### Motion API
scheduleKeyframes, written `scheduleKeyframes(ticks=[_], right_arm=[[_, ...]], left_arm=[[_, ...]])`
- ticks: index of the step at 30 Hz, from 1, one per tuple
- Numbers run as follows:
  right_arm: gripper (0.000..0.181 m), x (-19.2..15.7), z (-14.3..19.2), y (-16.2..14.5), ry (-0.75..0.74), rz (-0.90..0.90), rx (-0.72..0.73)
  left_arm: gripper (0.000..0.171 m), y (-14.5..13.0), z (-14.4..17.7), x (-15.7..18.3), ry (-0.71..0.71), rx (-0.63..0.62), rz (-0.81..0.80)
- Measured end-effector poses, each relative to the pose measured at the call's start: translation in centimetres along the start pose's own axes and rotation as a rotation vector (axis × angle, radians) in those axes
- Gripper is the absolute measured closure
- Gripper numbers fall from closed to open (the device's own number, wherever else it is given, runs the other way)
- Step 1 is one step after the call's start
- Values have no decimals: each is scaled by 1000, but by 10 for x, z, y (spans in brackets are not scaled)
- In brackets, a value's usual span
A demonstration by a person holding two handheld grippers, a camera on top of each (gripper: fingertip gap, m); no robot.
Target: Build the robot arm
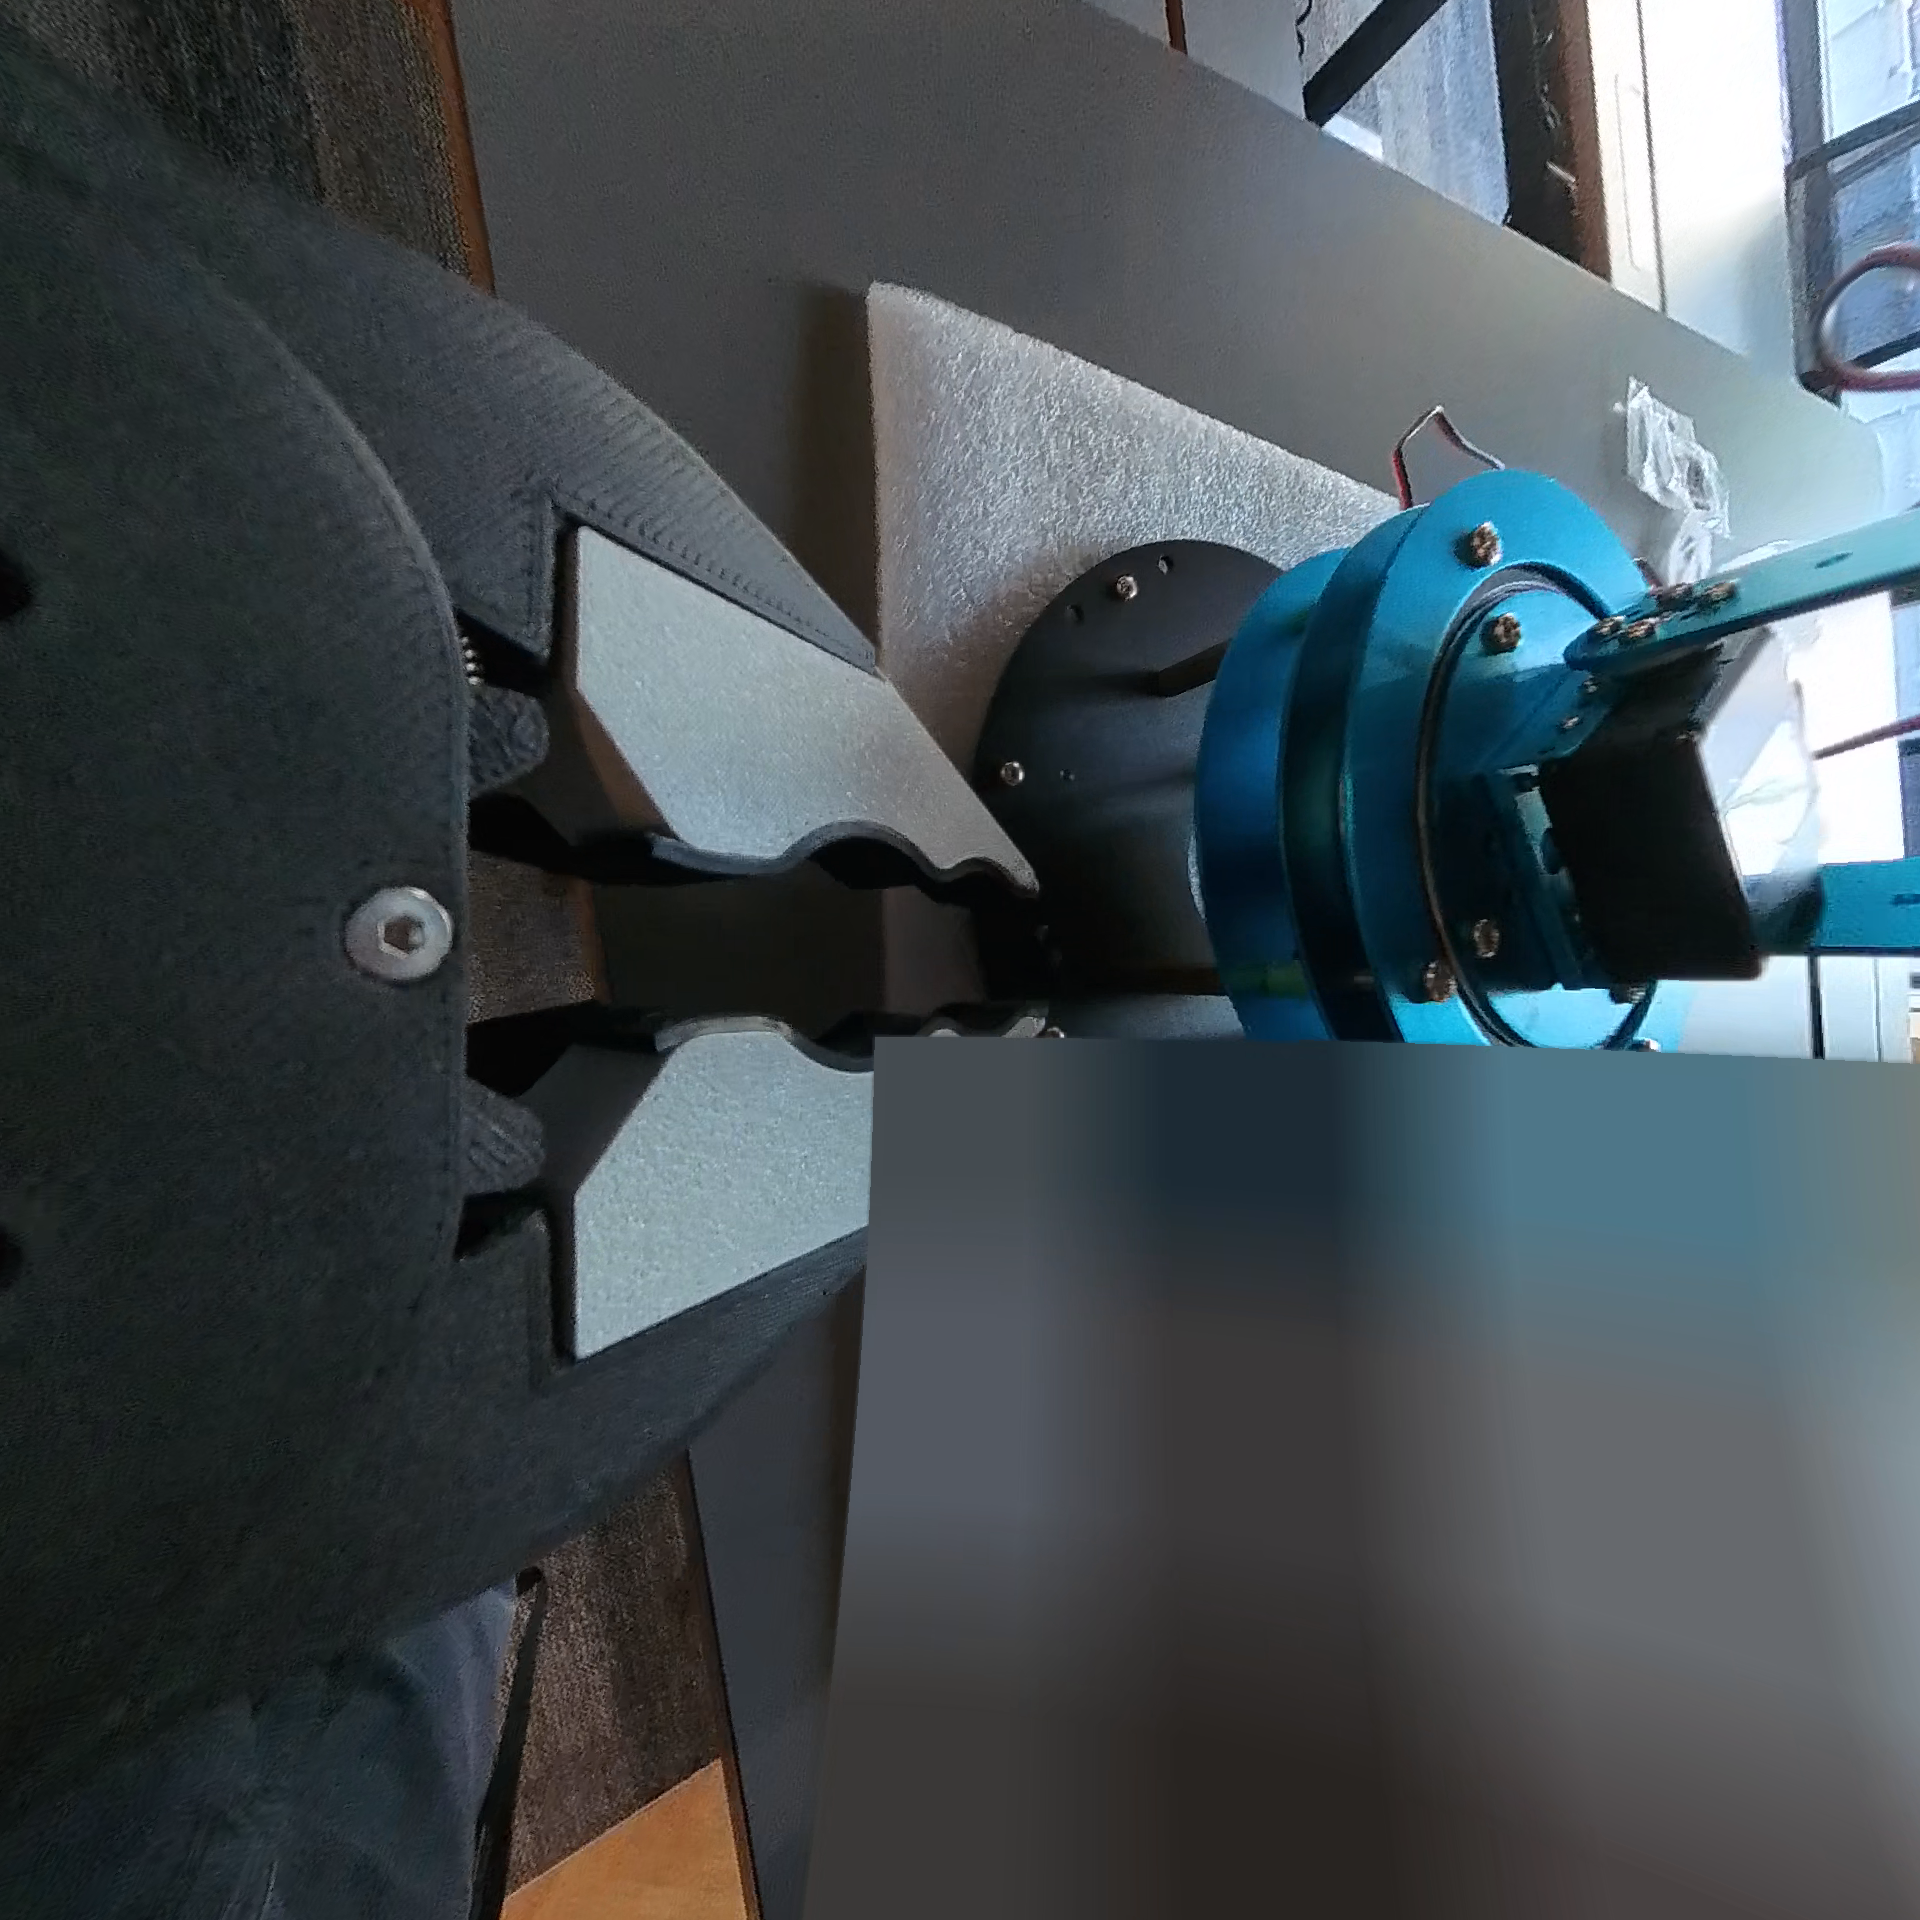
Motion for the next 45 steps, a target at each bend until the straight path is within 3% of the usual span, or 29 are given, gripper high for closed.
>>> scheduleKeyframes(ticks=[22, 34, 45], right_arm=[[150, 0, 0, 0, -3, 6, 1], [149, 13, 11, 5, -40, -99, 84], [149, 3, 8, 4, 20, -42, 65]], left_arm=[[155, -8, 1, -1, -2, -26, 10], [155, -1, 30, -33, 71, 34, 49], [155, 3, 23, -37, 60, 58, 78]])
Point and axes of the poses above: each gripper's, where its closed fingertips meet, z back along the fingers, y out of its top, x = y × z across the jaws, the point moved 4 cm from there along z, back along the fingers, and after that the axes turned 9 degrees about x, right-handed, at the moved point
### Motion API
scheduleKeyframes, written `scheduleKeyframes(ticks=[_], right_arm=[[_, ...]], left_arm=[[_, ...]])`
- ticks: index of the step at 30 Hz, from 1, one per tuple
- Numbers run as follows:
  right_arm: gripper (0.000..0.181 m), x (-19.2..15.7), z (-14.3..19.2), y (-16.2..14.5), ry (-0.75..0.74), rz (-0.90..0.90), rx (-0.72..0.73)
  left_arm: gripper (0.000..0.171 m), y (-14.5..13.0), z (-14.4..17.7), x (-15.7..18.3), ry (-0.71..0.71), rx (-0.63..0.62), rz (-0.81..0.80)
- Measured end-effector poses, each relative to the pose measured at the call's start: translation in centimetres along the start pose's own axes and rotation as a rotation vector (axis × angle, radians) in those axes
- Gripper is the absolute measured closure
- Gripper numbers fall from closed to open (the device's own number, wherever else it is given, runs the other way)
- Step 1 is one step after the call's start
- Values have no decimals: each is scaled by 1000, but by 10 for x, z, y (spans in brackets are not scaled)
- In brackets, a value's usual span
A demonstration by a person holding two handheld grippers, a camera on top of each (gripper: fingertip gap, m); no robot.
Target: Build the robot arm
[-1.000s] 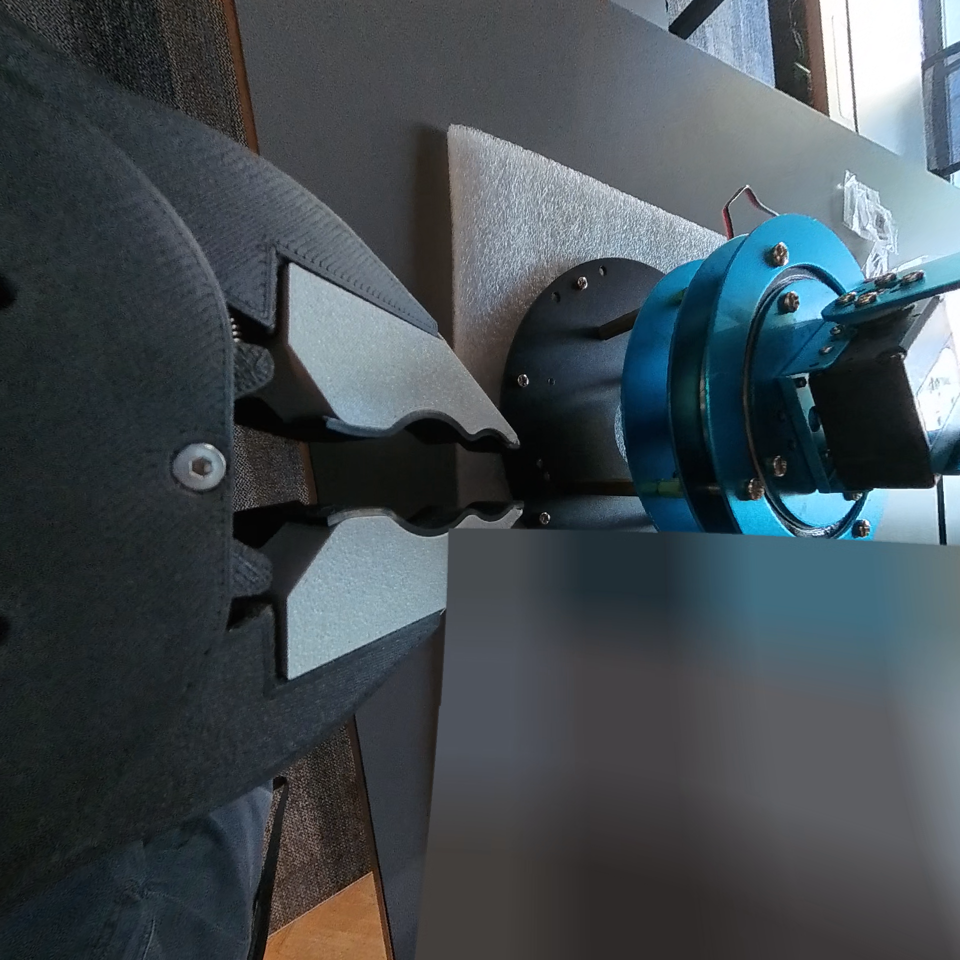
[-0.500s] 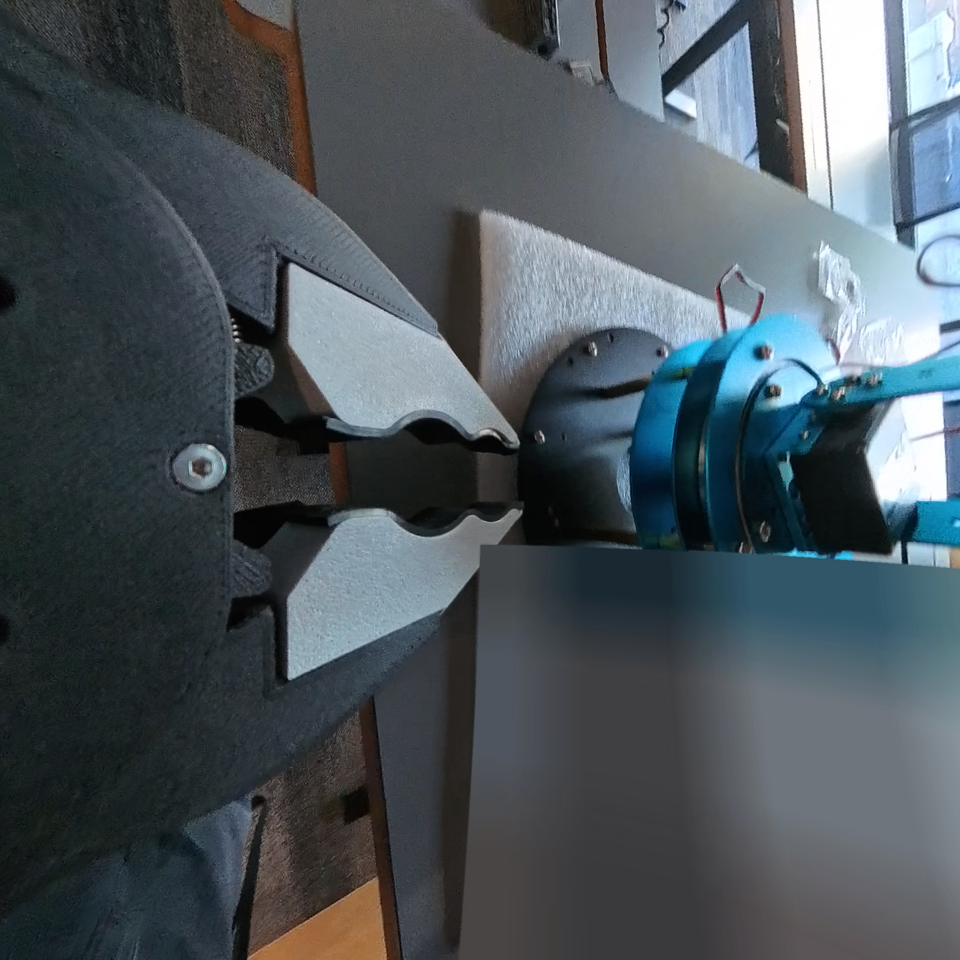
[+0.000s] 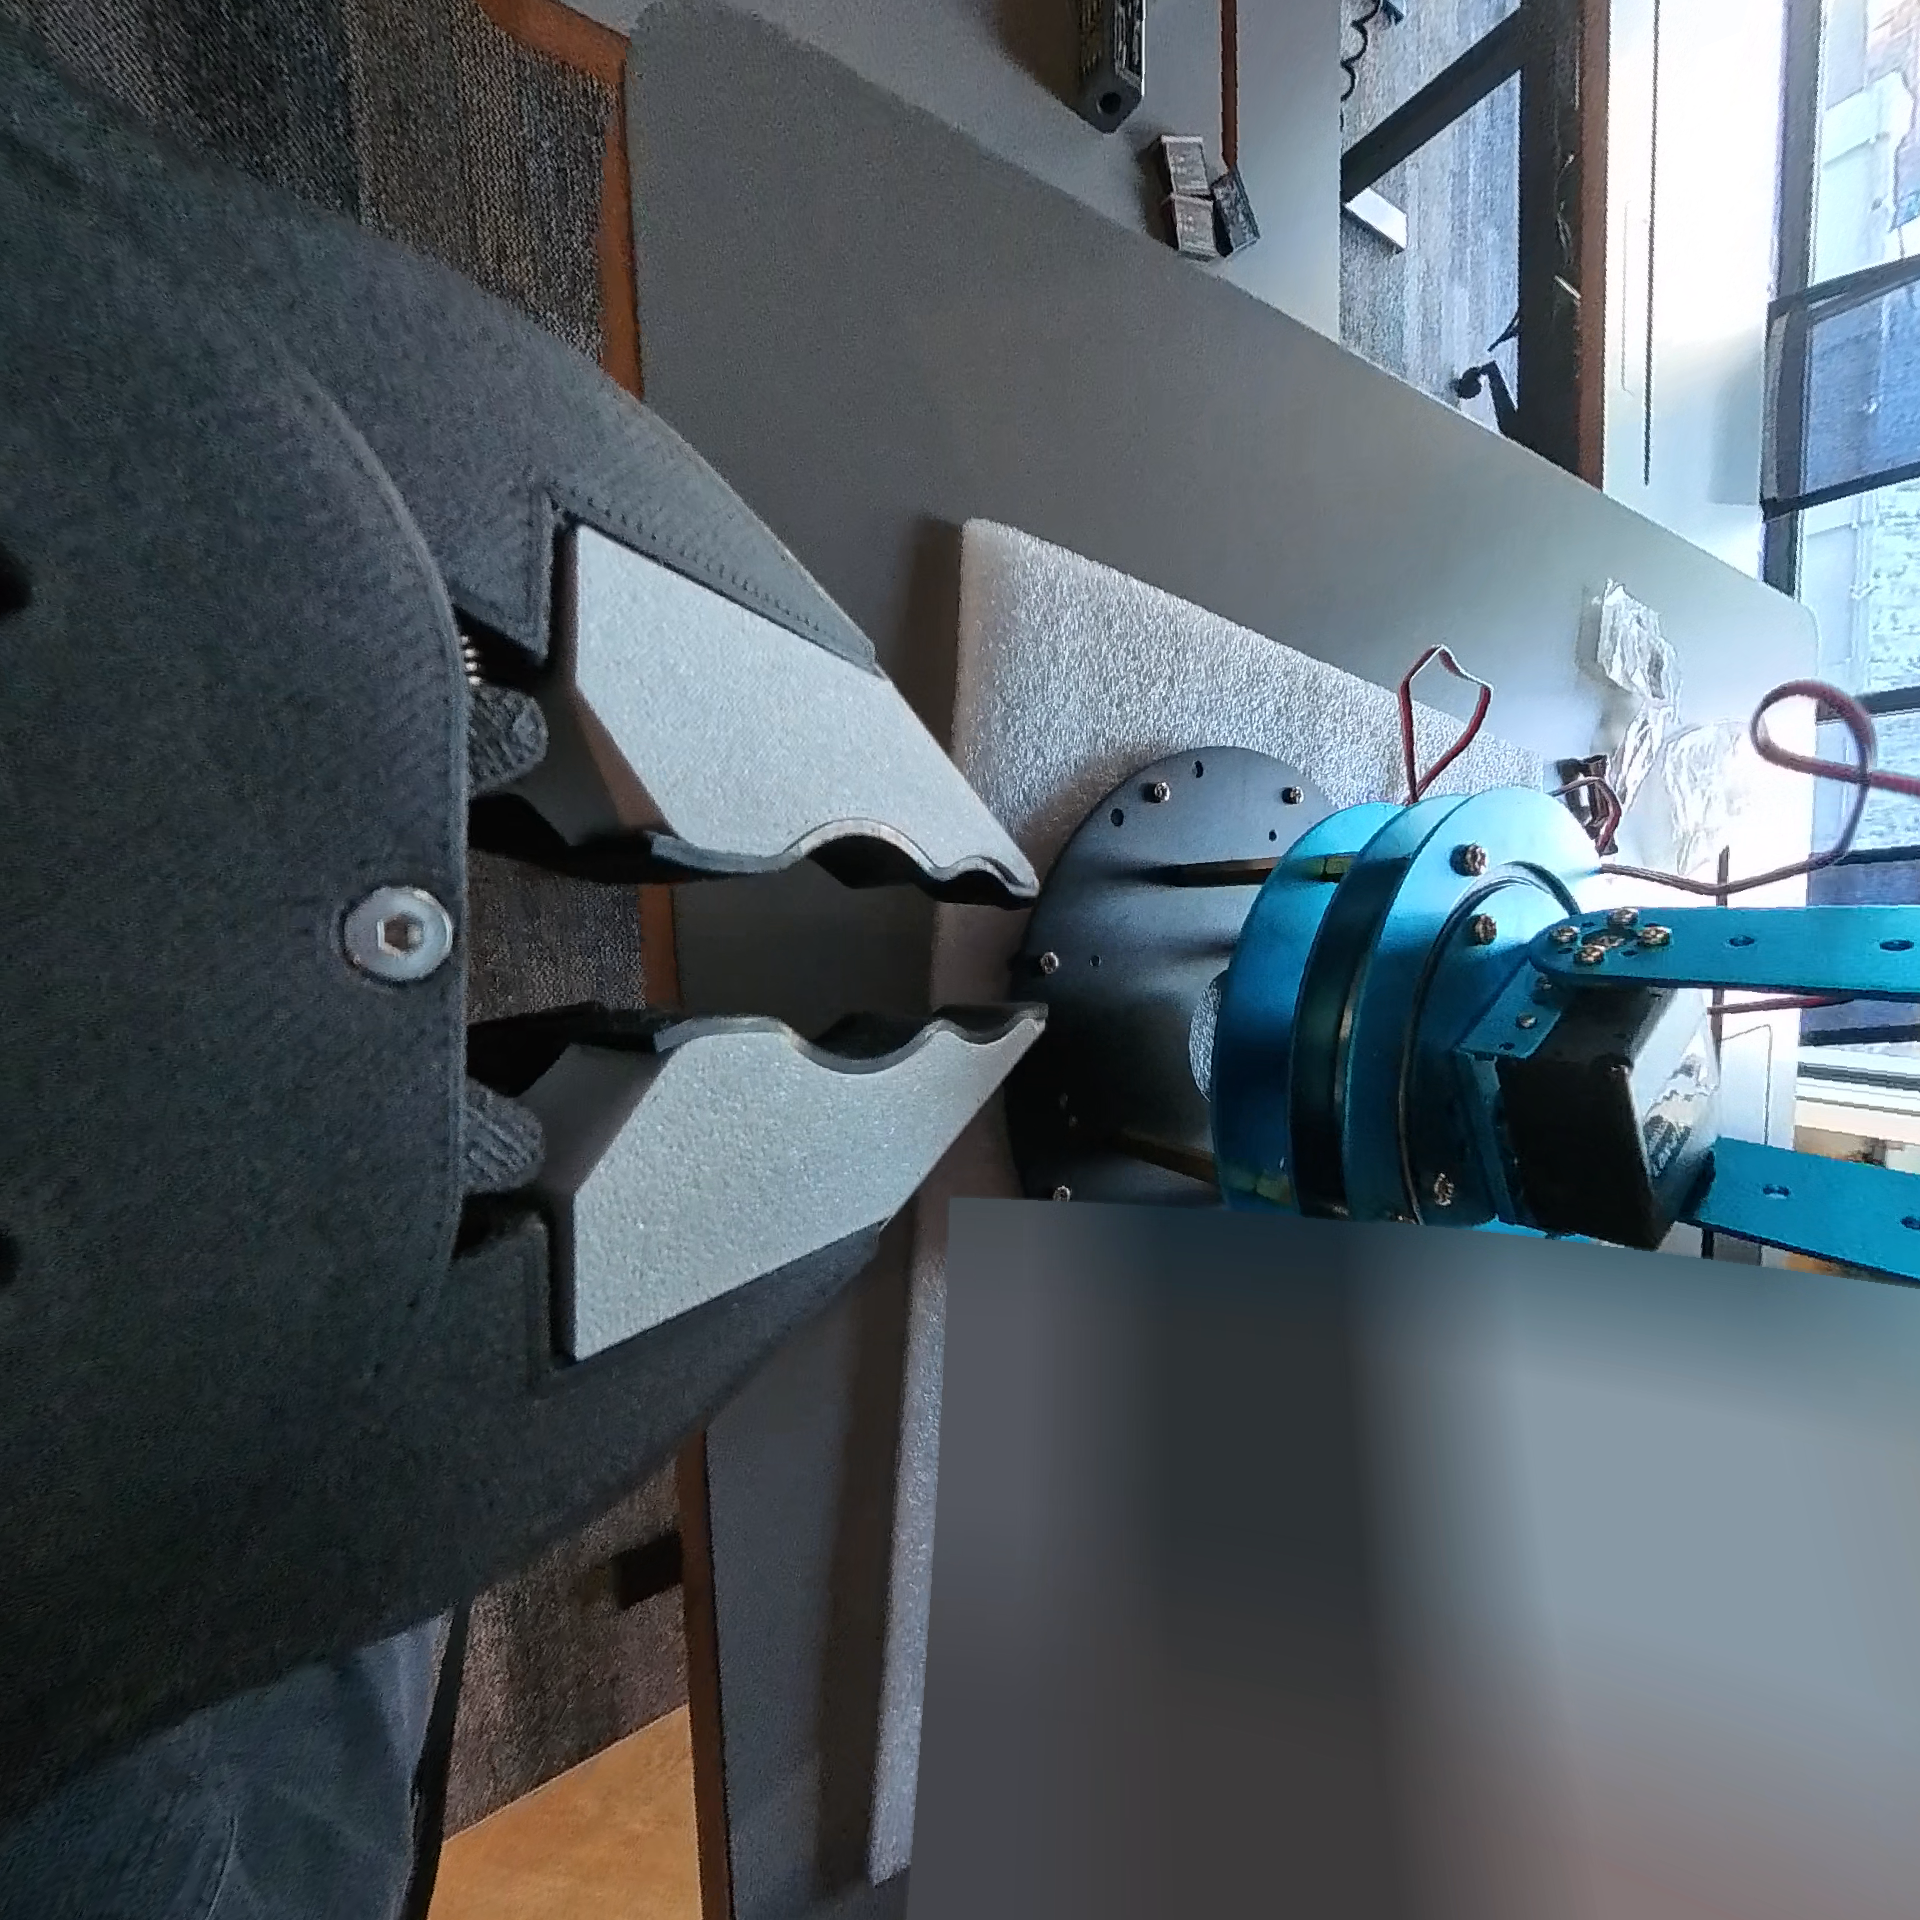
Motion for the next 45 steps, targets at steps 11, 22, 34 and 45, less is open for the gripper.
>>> scheduleKeyframes(ticks=[11, 22, 34, 45], right_arm=[[147, -6, -3, -3, 24, 49, -33], [148, -5, -5, -5, 19, 56, -45], [143, -5, -5, 3, -4, 35, -6], [111, -14, -39, 25, -108, 13, 8]], left_arm=[[155, -3, -2, 2, -11, -9, 16], [155, -4, -1, 3, -16, 5, 30], [156, -10, 8, 3, -1, 2, 29], [156, -10, 24, -3, 4, 42, 47]])
Point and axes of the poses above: each gripper's, where its closed fingertips meet, z back along the fingers, y out of its top, x = y × z across the jaws, the point moved 4 cm from there along z, back along the fingers, and after that the axes turned 9 degrees about x, right-handed, at the moved point
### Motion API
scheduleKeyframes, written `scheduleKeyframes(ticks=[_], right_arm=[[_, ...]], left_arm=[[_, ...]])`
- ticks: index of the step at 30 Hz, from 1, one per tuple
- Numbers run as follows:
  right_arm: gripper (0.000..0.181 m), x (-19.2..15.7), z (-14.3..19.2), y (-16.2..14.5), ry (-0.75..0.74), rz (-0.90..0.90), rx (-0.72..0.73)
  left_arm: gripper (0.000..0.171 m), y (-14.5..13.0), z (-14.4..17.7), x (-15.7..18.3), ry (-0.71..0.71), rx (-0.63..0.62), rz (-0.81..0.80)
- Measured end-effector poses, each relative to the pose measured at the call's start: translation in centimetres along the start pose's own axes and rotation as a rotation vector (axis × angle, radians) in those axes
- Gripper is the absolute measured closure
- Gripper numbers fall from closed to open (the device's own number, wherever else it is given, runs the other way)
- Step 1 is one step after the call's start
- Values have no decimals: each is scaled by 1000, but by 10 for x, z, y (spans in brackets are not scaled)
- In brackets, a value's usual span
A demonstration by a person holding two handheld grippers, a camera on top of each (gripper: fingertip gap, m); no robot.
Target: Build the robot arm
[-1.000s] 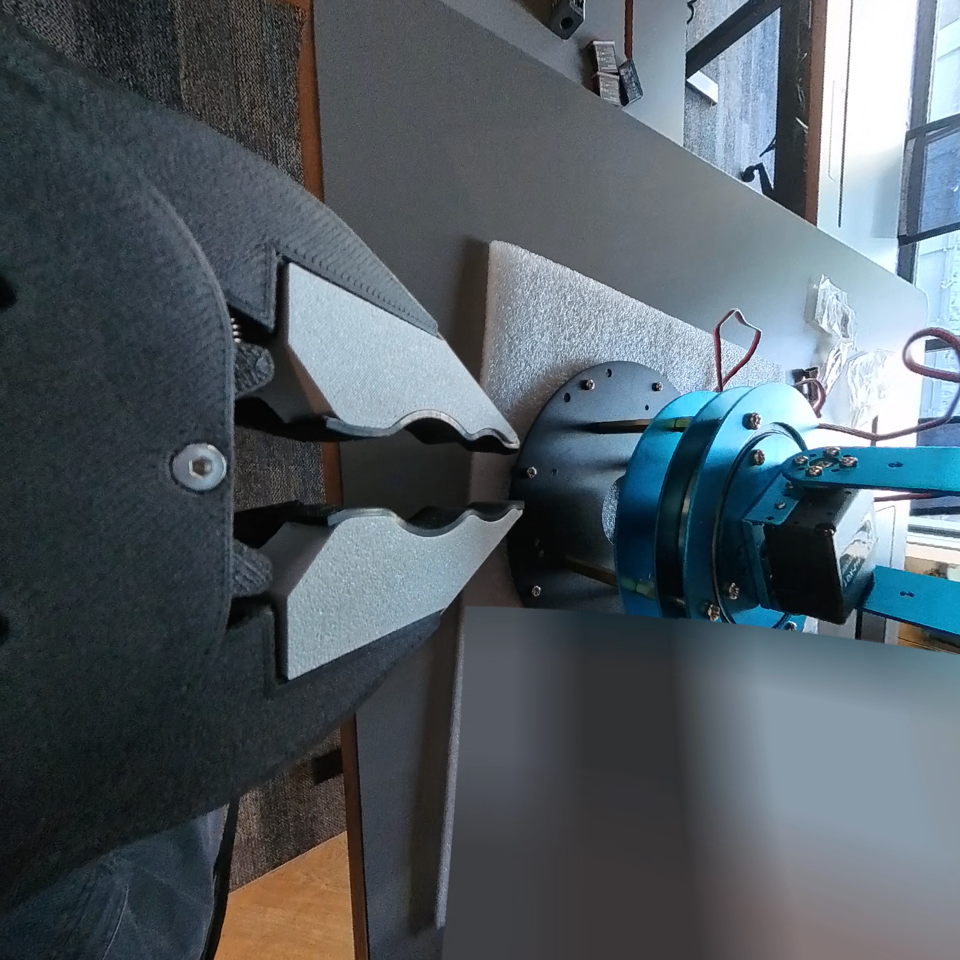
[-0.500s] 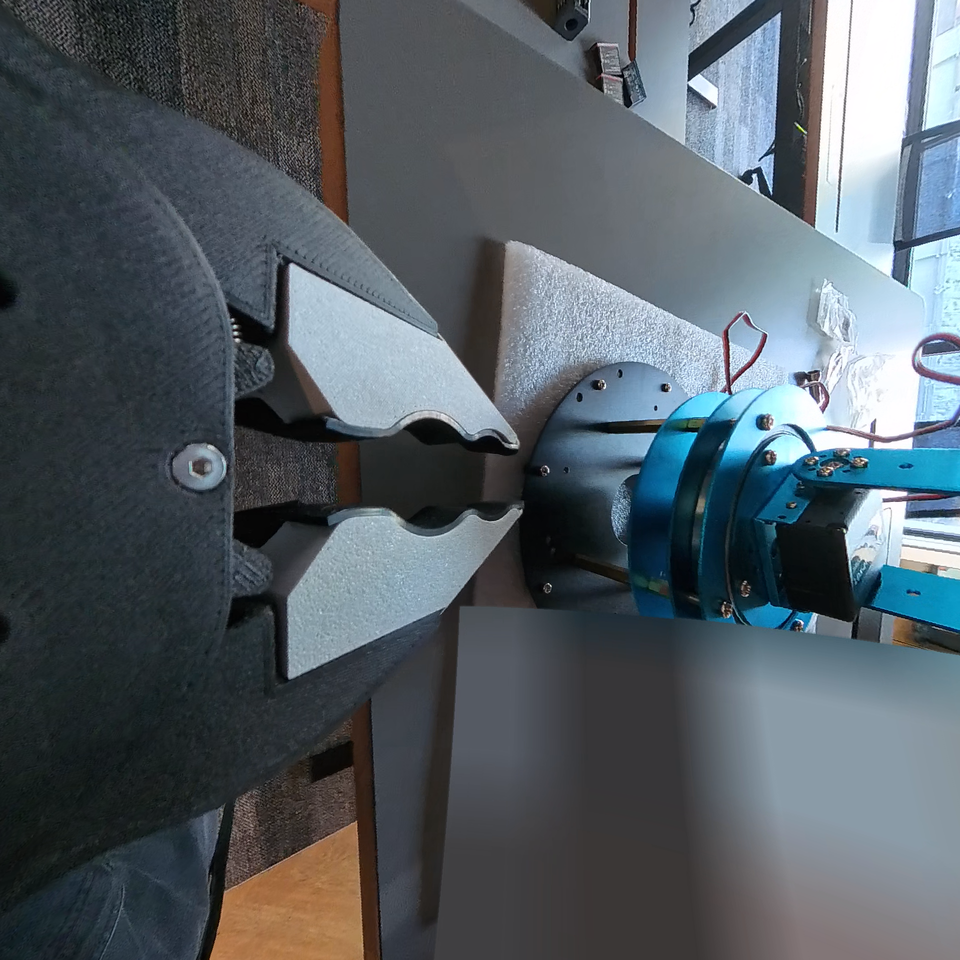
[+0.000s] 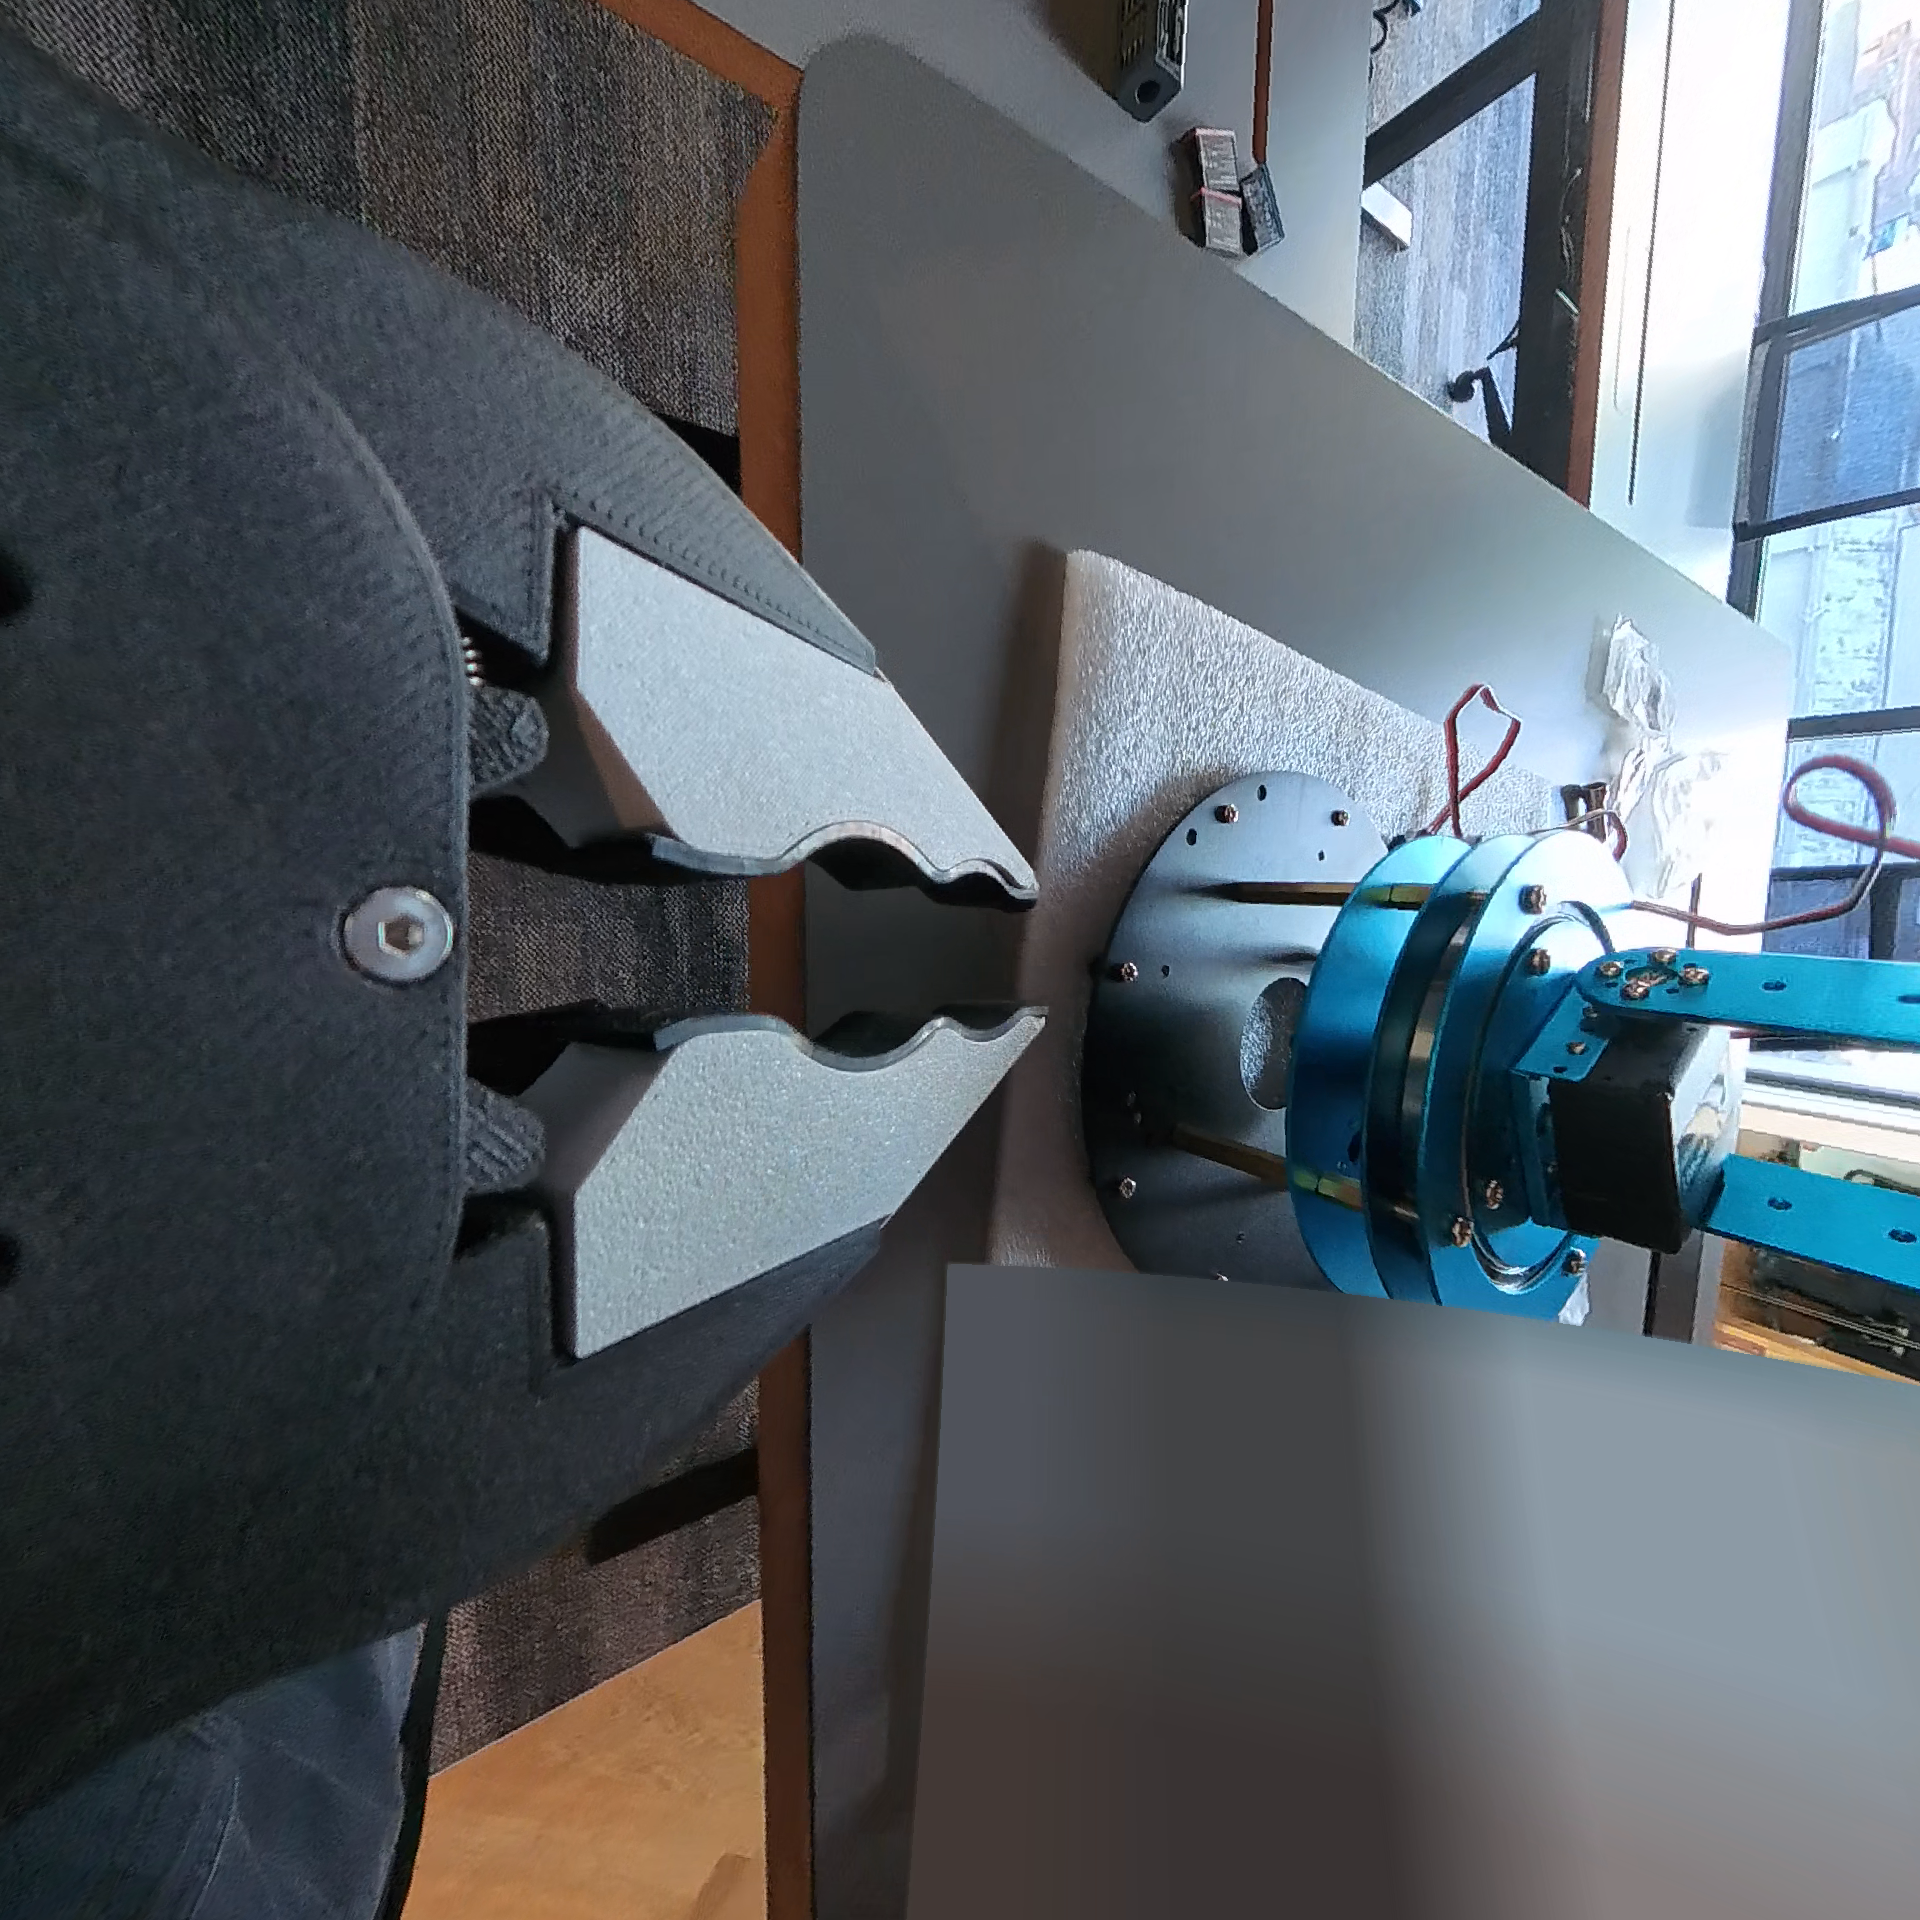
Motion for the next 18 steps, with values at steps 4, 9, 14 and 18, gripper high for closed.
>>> scheduleKeyframes(ticks=[4, 9, 14, 18], right_arm=[[112, -3, -9, 2, -3, 7, -7], [113, -4, -10, 1, 2, 12, -12], [113, -4, -11, 1, 7, 4, -12], [111, -3, -13, 0, 16, -13, -21]], left_arm=[[156, 0, 2, -2, 4, -8, -12], [156, -2, 1, -4, 0, -8, -2], [156, -3, -1, -5, -2, -6, 2], [156, -3, -2, -5, -1, -8, -1]])
Point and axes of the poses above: each gripper's, where its closed fingertips meet, z back along the fingers, y out of its top, x = y × z across the jaws, the point moved 4 cm from there along z, back along the fingers, and after that the axes turned 9 degrees about x, right-handed, at the moved point
